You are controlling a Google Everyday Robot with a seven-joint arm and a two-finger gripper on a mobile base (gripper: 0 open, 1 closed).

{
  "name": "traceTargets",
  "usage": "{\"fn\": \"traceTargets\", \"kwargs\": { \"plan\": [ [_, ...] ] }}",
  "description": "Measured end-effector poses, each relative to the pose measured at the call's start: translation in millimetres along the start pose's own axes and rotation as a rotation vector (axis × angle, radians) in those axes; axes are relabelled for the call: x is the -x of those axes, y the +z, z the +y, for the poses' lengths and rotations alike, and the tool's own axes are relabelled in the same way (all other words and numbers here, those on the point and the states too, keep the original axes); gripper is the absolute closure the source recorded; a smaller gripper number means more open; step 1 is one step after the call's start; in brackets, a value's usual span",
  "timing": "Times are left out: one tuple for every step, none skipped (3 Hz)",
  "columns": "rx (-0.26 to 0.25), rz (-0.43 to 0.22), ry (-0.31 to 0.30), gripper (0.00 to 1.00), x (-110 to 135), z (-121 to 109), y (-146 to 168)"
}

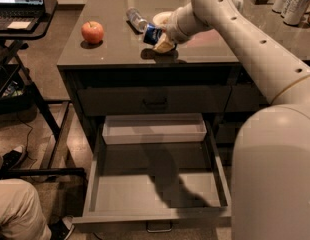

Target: Pick pepsi can from middle drawer and place on counter

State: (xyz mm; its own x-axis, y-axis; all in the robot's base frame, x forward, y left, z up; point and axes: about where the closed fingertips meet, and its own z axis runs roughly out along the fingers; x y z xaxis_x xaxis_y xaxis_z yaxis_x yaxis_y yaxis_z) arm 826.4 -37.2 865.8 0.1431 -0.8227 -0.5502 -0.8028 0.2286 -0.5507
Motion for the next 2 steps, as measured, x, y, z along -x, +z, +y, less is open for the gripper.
{"fn": "traceTargets", "kwargs": {
  "plan": [
    [0.019, -0.016, -0.007, 1.00, 10.9, -6.2, 10.4],
    [0.028, -0.026, 0.002, 0.82, 14.7, -6.8, 16.3]
  ]
}}
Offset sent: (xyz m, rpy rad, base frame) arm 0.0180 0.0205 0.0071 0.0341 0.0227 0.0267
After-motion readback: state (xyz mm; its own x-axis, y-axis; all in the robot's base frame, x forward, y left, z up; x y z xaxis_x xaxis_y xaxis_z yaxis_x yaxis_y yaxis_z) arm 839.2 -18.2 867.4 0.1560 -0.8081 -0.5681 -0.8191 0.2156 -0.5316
